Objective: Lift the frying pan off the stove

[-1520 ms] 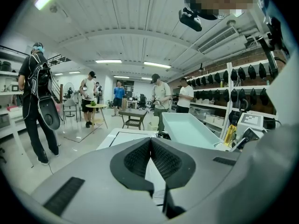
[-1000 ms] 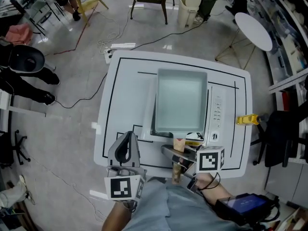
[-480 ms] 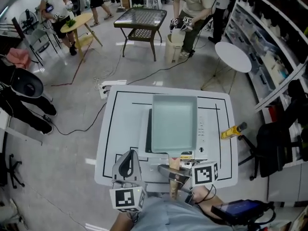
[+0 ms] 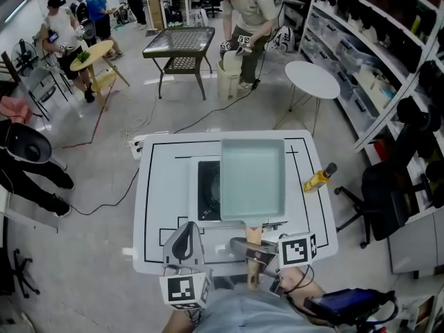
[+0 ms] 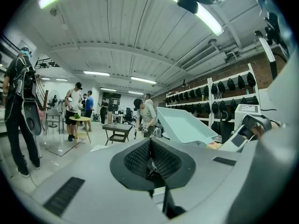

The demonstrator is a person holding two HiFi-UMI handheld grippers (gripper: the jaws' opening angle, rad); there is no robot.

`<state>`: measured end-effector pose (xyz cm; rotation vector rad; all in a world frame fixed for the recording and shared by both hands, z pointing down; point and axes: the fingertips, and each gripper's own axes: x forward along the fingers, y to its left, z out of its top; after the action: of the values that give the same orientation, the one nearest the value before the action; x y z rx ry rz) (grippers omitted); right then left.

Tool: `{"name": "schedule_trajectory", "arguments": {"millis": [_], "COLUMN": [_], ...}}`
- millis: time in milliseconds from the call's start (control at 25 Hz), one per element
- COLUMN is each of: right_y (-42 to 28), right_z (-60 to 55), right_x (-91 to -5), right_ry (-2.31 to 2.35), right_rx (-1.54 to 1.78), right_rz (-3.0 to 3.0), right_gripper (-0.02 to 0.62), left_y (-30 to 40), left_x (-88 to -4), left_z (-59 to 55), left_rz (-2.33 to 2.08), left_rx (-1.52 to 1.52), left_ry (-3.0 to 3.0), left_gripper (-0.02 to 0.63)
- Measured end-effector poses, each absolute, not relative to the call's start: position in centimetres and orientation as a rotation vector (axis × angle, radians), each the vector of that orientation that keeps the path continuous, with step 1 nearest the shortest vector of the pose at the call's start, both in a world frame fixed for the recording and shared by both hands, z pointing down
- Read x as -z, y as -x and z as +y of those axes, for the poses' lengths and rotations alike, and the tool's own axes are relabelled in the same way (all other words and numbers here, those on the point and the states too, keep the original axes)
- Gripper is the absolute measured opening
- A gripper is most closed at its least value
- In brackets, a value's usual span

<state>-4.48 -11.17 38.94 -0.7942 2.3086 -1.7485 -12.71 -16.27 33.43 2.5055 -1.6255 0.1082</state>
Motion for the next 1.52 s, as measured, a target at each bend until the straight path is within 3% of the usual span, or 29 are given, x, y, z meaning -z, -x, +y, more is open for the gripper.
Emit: {"name": "schedule_trajectory", "arguments": {"millis": [1520], "right_y": [0.9], "right_z": [-10.9], "right_x": [-39.2], "right_ry": [0.92], "right_rx": [1.701], "right_rz": [2.219], "right_gripper": [0.064], "left_y": [10.1], "left_x": [-33.2], "left_z": [-16.4], "left_rz": [-1.523], "left_rx": [-0.109], "left_ry": [-2.586], "left_gripper": [0.018]}}
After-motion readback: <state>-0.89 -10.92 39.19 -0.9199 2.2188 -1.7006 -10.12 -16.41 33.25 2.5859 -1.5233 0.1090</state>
